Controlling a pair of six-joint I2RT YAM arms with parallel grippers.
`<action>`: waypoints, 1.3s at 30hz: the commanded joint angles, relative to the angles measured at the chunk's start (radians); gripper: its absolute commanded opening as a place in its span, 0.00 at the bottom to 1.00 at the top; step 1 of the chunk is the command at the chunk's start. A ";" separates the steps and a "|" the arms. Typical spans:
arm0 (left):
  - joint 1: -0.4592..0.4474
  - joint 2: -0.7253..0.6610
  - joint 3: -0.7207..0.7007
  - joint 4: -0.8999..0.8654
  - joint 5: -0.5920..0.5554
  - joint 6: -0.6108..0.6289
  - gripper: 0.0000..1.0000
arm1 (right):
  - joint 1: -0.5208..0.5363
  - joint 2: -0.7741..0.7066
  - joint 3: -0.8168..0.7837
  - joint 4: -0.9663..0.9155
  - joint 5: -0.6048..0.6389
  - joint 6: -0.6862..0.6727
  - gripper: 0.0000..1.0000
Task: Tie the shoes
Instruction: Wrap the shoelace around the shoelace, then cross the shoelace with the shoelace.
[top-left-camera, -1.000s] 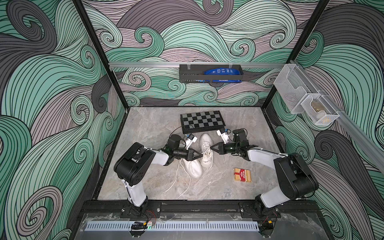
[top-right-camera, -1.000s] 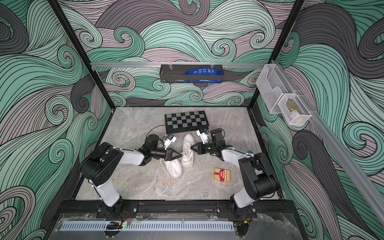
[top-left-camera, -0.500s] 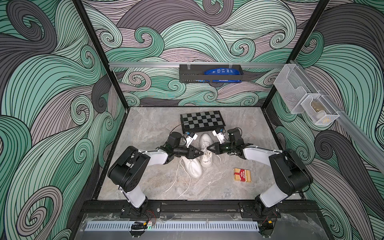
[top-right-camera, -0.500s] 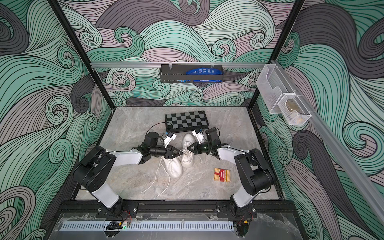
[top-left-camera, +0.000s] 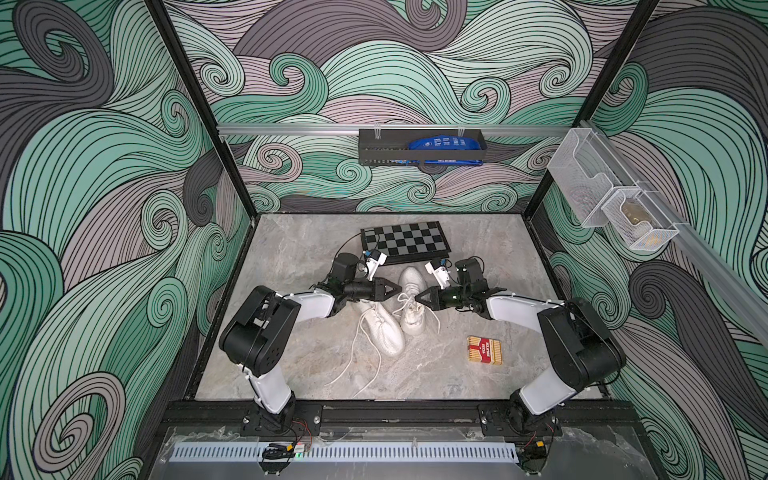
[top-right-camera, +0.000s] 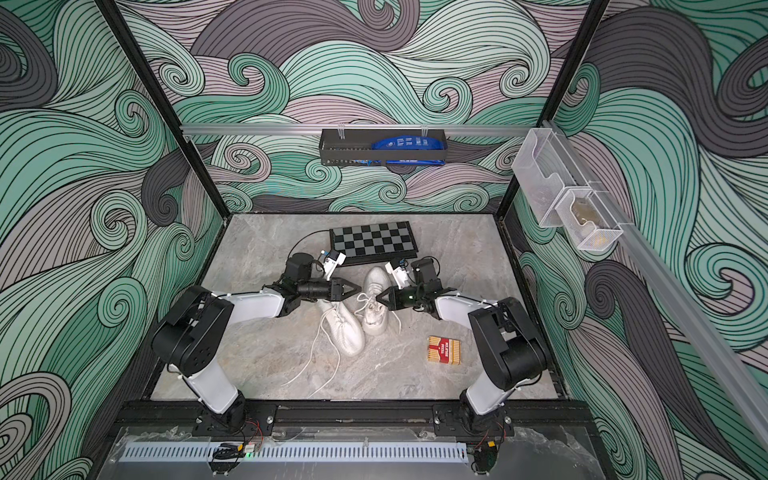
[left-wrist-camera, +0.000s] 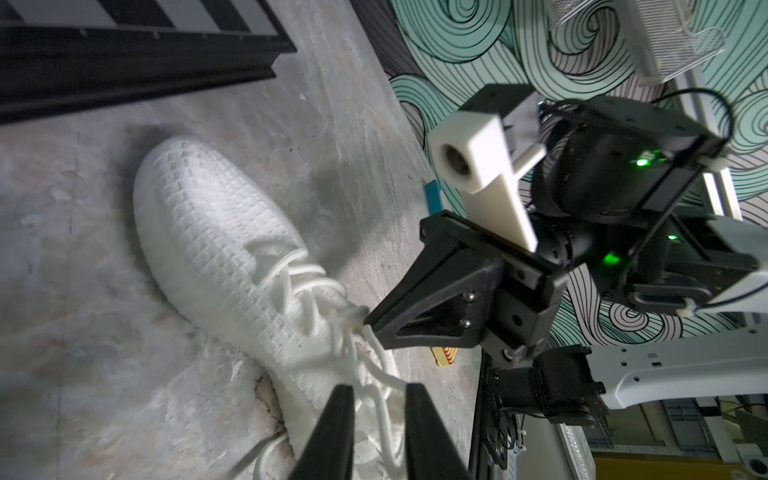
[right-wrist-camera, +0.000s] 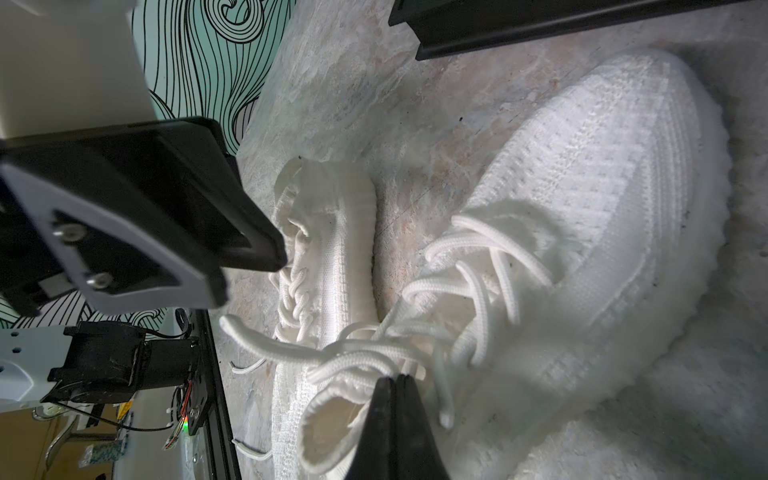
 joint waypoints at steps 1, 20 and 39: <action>-0.003 0.038 0.037 -0.082 0.054 0.028 0.16 | 0.007 0.018 -0.020 -0.026 -0.003 -0.020 0.00; -0.027 0.158 0.102 -0.078 0.153 0.034 0.01 | 0.017 0.033 -0.013 -0.026 -0.018 -0.033 0.00; -0.034 0.188 0.113 -0.081 0.117 -0.005 0.00 | 0.021 0.044 -0.010 -0.034 -0.017 -0.042 0.00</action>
